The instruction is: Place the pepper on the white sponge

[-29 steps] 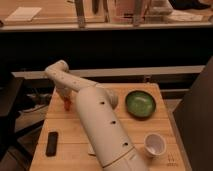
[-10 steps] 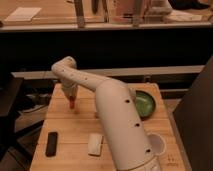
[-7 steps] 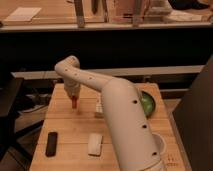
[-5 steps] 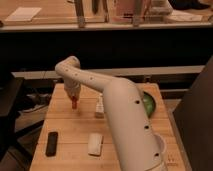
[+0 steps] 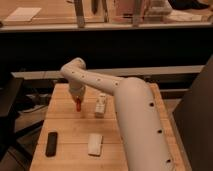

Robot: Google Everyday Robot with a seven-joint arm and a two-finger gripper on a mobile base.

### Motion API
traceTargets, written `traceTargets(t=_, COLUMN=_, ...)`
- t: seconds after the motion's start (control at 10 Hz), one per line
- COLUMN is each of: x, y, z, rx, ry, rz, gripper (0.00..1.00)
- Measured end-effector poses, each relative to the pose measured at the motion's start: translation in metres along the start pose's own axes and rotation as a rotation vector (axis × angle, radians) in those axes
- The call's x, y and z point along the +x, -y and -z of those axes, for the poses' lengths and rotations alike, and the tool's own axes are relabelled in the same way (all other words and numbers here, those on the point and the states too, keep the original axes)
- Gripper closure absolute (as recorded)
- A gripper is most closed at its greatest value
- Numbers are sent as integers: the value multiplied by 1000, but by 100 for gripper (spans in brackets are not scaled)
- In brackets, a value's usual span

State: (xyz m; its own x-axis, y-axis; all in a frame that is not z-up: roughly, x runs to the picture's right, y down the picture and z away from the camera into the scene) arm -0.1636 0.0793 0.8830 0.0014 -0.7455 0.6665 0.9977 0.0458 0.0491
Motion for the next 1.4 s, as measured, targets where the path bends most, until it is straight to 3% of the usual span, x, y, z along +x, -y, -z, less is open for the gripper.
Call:
traceTargets(t=0.4, x=-18, y=-26, z=8, rx=11, ry=-2, rz=-8, gripper=100)
traceTargets(t=1.4, x=-72, y=-40, z=16, rx=19, ry=10, rz=35, gripper=100)
